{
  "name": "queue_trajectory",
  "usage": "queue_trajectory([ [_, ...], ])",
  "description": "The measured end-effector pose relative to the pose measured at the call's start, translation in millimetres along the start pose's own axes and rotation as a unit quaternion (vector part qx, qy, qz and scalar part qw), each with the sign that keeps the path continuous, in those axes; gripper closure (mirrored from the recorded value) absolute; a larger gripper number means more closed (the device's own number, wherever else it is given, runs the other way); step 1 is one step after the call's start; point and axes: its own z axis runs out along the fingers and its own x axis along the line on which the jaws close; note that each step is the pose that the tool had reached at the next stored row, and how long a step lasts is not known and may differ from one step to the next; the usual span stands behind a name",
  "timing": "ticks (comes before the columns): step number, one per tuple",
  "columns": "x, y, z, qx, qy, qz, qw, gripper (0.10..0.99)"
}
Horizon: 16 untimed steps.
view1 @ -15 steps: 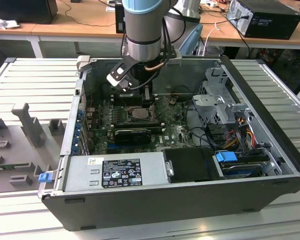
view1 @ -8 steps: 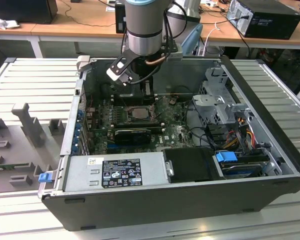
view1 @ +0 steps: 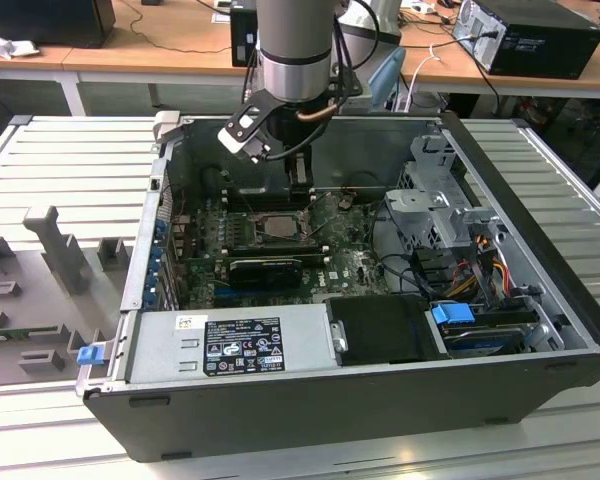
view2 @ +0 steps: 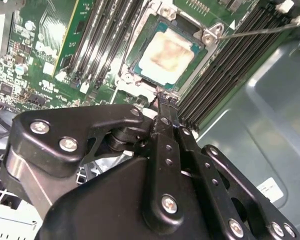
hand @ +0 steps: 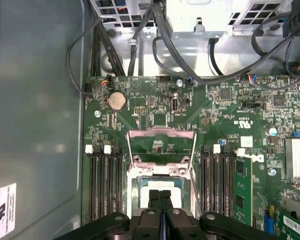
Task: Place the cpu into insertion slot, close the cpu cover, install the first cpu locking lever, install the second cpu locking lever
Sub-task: 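Close the cpu cover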
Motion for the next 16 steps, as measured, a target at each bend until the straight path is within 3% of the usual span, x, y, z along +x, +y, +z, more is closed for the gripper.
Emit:
queue_trajectory([
  [16, 1.8, 10.3, -4.7, 0.0002, -0.0001, 0.000, 1.0000, 0.980],
])
